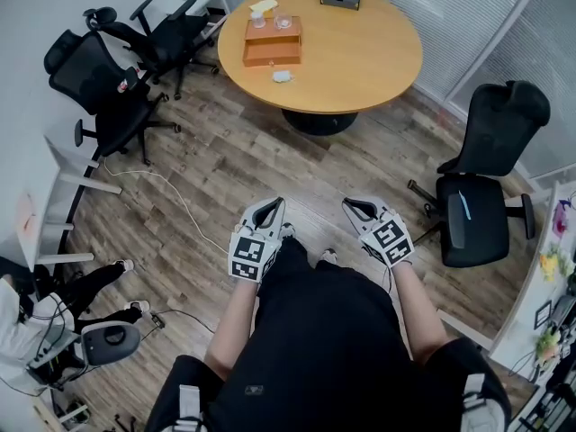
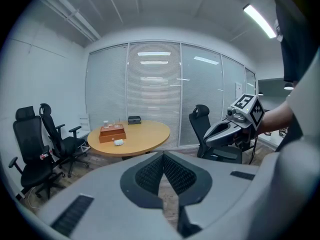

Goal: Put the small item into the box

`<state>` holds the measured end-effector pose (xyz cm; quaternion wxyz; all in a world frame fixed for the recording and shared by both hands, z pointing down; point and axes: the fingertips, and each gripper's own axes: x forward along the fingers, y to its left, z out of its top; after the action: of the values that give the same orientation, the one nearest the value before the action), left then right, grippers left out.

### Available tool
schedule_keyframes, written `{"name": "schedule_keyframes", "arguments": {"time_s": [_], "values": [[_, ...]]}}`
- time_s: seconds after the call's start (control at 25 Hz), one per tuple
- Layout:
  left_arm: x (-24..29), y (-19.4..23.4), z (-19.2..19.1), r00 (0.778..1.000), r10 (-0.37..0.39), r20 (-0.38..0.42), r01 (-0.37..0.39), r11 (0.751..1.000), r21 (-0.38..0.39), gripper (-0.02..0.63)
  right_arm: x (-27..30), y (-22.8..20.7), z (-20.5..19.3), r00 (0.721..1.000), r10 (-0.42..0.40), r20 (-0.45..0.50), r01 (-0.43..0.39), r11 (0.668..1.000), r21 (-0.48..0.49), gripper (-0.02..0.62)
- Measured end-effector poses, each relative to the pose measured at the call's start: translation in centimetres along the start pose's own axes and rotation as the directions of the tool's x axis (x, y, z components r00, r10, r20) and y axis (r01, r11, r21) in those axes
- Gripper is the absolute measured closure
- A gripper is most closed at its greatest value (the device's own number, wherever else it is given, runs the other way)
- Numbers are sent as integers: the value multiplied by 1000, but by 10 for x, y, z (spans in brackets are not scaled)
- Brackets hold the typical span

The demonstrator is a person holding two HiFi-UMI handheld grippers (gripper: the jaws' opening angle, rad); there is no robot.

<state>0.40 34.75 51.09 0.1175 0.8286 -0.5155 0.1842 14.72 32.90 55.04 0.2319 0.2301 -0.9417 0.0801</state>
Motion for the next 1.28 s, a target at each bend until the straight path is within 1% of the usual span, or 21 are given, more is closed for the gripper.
{"name": "schedule_keyframes", "arguments": {"time_s": [0.08, 0.2, 0.28, 0.68, 0.88, 1.28], "values": [[0, 2, -1, 1000, -3, -1, 3, 1000, -4, 598, 1, 0, 0, 1000, -1, 6, 1, 1000, 12, 583], [0, 6, -3, 1000, -8, -6, 8, 1000, -2, 598, 3, 0, 5, 999, 13, 39, -15, 998, 60, 583], [2, 10, -4, 1000, -11, -4, 11, 1000, -2, 598, 4, -1, 6, 999, 12, 47, -15, 997, 70, 583], [2, 41, -1, 999, -36, -8, 36, 999, -10, 598, 28, 1, 21, 1000, -13, 22, 11, 997, 72, 583], [13, 52, 4, 998, -58, -13, 58, 998, -7, 598, 34, -9, 21, 999, -37, 10, 36, 994, 99, 583], [32, 88, 8, 995, -101, -8, 101, 995, -27, 598, 64, -21, 38, 997, -67, -26, 70, 993, 99, 583]]}}
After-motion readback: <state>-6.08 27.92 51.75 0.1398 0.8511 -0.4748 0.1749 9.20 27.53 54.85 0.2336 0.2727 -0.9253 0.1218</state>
